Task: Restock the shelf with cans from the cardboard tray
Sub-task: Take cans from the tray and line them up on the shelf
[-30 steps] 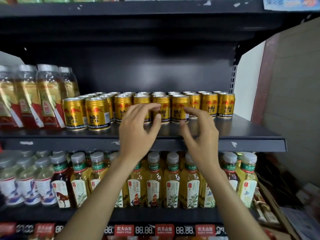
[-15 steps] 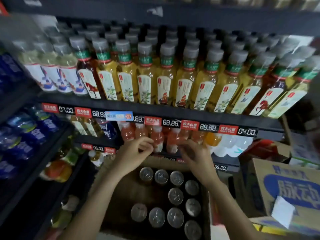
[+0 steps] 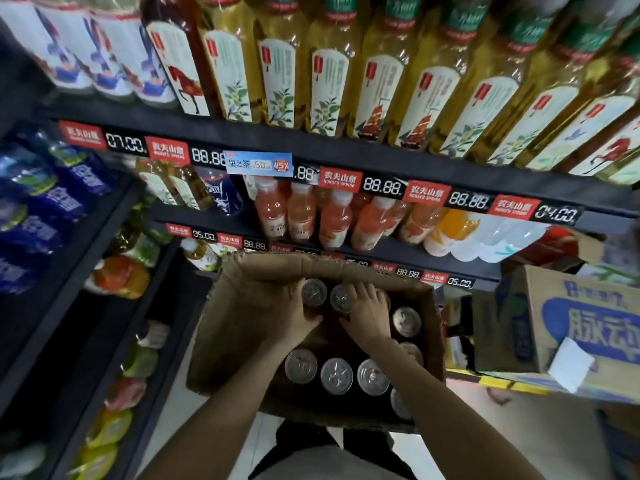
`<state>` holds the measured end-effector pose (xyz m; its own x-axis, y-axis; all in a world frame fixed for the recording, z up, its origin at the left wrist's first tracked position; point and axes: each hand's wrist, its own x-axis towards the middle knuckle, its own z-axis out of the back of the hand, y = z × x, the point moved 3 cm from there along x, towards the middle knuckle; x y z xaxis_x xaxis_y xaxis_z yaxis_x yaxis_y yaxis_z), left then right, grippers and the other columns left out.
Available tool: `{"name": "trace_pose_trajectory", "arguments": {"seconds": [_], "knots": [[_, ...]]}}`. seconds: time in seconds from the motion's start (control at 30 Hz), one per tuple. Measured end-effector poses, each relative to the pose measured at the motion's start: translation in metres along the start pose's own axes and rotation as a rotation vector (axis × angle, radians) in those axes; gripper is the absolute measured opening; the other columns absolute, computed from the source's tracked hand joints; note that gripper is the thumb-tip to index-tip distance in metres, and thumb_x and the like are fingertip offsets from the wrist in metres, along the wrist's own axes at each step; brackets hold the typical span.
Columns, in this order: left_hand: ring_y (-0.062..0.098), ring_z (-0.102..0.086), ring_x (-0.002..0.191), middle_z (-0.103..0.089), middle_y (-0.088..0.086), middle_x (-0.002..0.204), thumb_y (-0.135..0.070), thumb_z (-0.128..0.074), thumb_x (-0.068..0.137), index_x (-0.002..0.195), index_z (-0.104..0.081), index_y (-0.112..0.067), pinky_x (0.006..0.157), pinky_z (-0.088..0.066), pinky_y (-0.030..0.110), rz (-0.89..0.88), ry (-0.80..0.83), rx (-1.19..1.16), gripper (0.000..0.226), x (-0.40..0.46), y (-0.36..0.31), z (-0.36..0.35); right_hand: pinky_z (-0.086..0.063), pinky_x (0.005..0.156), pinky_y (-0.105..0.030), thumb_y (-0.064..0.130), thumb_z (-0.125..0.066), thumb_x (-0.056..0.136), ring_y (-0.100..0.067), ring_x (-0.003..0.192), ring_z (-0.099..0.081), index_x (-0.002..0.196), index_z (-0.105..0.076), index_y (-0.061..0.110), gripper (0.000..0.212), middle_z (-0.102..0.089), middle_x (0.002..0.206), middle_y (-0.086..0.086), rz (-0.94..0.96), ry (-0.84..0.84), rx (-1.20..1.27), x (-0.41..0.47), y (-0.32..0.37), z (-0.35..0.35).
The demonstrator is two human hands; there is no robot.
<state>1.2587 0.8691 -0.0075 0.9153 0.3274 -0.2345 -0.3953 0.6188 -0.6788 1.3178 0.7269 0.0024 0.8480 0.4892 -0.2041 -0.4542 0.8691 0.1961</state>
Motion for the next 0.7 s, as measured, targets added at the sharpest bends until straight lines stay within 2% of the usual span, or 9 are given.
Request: {"name": "trace_pose_trajectory", "arguments": {"seconds": [0.13,0.2,0.27,0.3,0.33,0.43,0.5,0.6,0.7], "knots": [[0.021,-0.047,0.120,-0.051,0.006,0.129,-0.027,-0.082,0.065,0.130,-0.043,-0.014,0.100,-0.032,0.024,0.012,-0.024,-0.006,0.077,0.018,0.008,-0.011,-0.027,0.105,-0.041,0.027,-0.063,0.082,-0.031,0.131,-0.032,0.142,-0.028,0.008,0.072,-0.041,0.142,-0.009,-0.118,0.039,-0.094,0.015,0.007,-0.017],[0.019,-0.051,0.114,-0.056,0.004,0.121,-0.023,-0.082,0.064,0.122,-0.049,-0.014,0.094,-0.033,0.021,0.011,-0.050,-0.053,0.067,0.024,0.013,-0.015,-0.034,0.100,-0.040,0.022,-0.065,0.080,-0.031,0.124,-0.041,0.135,-0.040,0.006,0.063,-0.051,0.131,-0.011,-0.136,0.015,-0.136,0.019,0.009,-0.021],[0.017,-0.053,0.110,-0.058,0.002,0.117,-0.021,-0.083,0.062,0.116,-0.052,-0.015,0.093,-0.038,0.023,0.022,-0.053,-0.094,0.062,0.028,0.018,-0.017,-0.048,0.083,-0.037,0.026,-0.082,0.057,-0.028,0.101,-0.058,0.111,-0.062,0.008,0.061,-0.066,0.104,-0.008,-0.135,-0.035,-0.169,0.021,0.007,-0.018],[0.017,-0.054,0.110,-0.059,0.000,0.116,-0.021,-0.084,0.061,0.114,-0.053,-0.017,0.092,-0.040,0.025,0.038,-0.048,-0.109,0.061,0.030,0.022,-0.019,-0.050,0.077,-0.035,0.029,-0.087,0.047,-0.026,0.093,-0.060,0.103,-0.065,0.011,0.063,-0.067,0.096,-0.006,-0.140,-0.036,-0.176,0.020,0.007,-0.014],[0.017,-0.055,0.109,-0.059,-0.001,0.115,-0.020,-0.084,0.060,0.112,-0.054,-0.018,0.091,-0.040,0.025,0.052,-0.045,-0.126,0.059,0.030,0.025,-0.020,-0.049,0.079,-0.036,0.029,-0.088,0.046,-0.027,0.095,-0.060,0.103,-0.063,0.011,0.065,-0.066,0.098,-0.006,-0.138,-0.010,-0.123,0.016,0.007,-0.011],[0.015,-0.053,0.108,-0.058,-0.006,0.112,-0.022,-0.086,0.059,0.109,-0.056,-0.024,0.088,-0.036,0.023,0.090,-0.063,-0.221,0.058,0.025,0.029,-0.012,-0.040,0.097,-0.041,0.032,-0.082,0.062,-0.032,0.117,-0.048,0.119,-0.048,0.009,0.071,-0.057,0.122,-0.010,-0.136,-0.042,0.067,0.000,0.006,0.009],[0.013,-0.052,0.110,-0.057,-0.008,0.112,-0.028,-0.087,0.057,0.105,-0.056,-0.035,0.092,-0.039,0.027,0.102,-0.059,-0.344,0.058,0.017,0.027,0.003,-0.043,0.093,-0.039,0.036,-0.082,0.062,-0.030,0.112,-0.051,0.119,-0.045,0.009,0.073,-0.058,0.118,-0.009,-0.184,-0.085,0.241,-0.013,-0.001,0.034],[0.011,-0.052,0.111,-0.060,-0.006,0.117,-0.047,-0.084,0.051,0.097,-0.056,-0.051,0.096,-0.041,0.030,0.102,-0.061,-0.529,0.055,0.000,0.009,0.039,-0.050,0.081,-0.032,0.024,-0.088,0.058,-0.018,0.098,-0.059,0.113,-0.047,0.014,0.069,-0.062,0.106,0.000,-0.244,-0.068,0.782,-0.032,-0.012,0.076],[0.009,-0.059,0.101,-0.066,-0.009,0.104,-0.031,-0.083,0.061,0.099,-0.061,-0.037,0.080,-0.048,0.013,0.083,-0.044,-0.819,0.044,-0.016,-0.033,0.077,-0.052,0.073,-0.020,0.011,-0.085,0.060,-0.006,0.090,-0.064,0.111,-0.049,0.018,0.063,-0.063,0.102,0.004,-0.211,-0.041,1.209,-0.048,-0.017,0.114]]}}
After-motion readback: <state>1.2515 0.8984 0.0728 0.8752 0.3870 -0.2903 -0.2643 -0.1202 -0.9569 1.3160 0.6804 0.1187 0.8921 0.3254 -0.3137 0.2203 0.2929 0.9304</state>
